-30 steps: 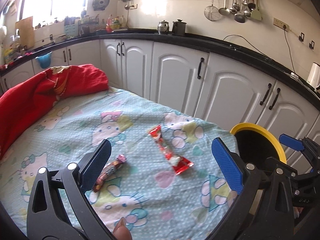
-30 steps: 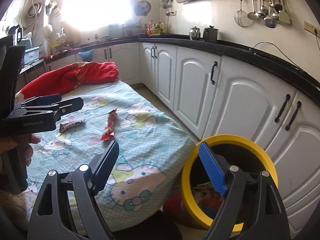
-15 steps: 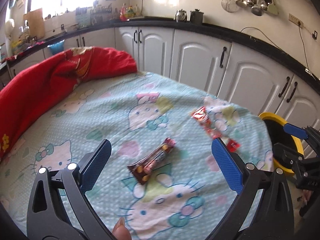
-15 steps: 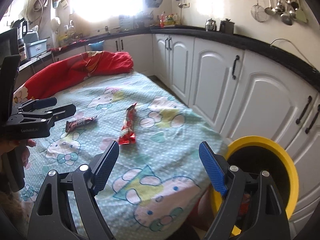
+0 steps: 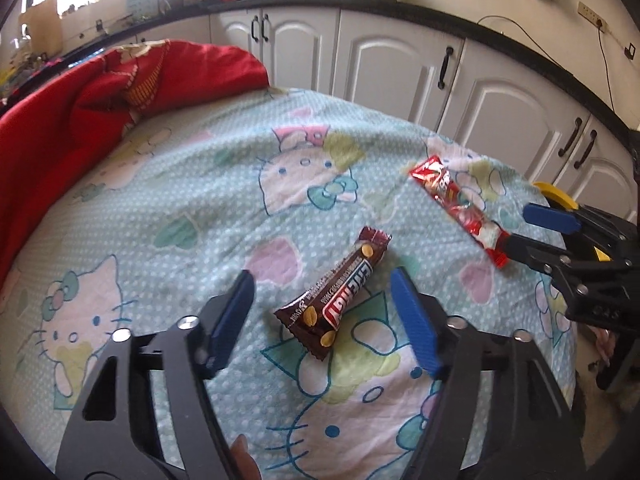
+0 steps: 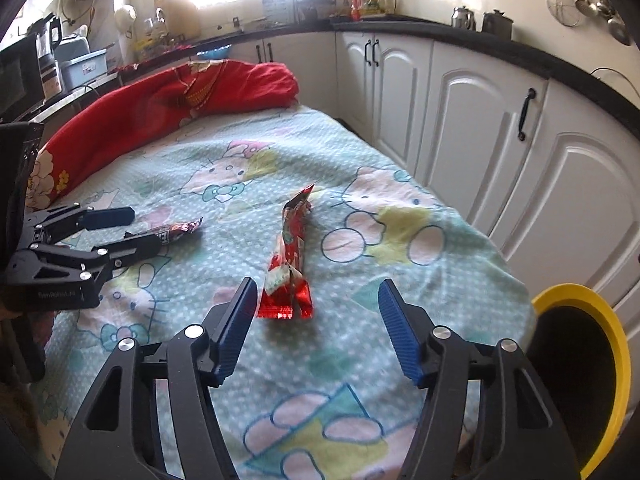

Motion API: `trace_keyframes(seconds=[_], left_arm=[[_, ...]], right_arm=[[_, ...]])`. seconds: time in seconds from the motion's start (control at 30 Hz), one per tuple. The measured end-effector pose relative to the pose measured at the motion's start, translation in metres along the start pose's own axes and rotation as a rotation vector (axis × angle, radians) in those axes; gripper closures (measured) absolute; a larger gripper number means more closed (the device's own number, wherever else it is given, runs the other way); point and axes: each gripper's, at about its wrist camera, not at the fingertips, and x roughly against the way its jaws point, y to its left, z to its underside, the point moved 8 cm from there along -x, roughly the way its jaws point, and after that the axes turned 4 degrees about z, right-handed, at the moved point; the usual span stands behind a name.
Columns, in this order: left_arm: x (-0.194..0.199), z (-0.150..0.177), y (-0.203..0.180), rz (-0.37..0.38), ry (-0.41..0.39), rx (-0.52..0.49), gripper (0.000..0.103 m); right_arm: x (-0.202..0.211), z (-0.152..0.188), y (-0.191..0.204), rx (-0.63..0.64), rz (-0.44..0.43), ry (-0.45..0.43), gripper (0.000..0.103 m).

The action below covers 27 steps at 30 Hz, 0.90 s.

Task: Collect trash
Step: 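Grasp the chocolate bar with the left tool while the right tool grasps the red candy wrapper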

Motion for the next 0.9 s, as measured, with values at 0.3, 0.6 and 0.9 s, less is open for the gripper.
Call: trace_keyframes(seconds=[0.3,0.6,0.9], left_arm=[[-0.007,0.005,-0.008,0.007,0.035,-0.032,0.072],[-0.006,0.009,-0.019,0.007,0.047,-0.075,0.079],[-0.004,0.015,-0.046,0.044,0.056,-0.092,0.088]], right_arm=[[-0.021,0.003,0.011,0.03,-0.03,0.046,0.083],[-0.01,0.013,0.009,0.033,-0.047,0.036,0.099],[0.011,0.027,-0.003,0.01,-0.05,0.021,0.1]])
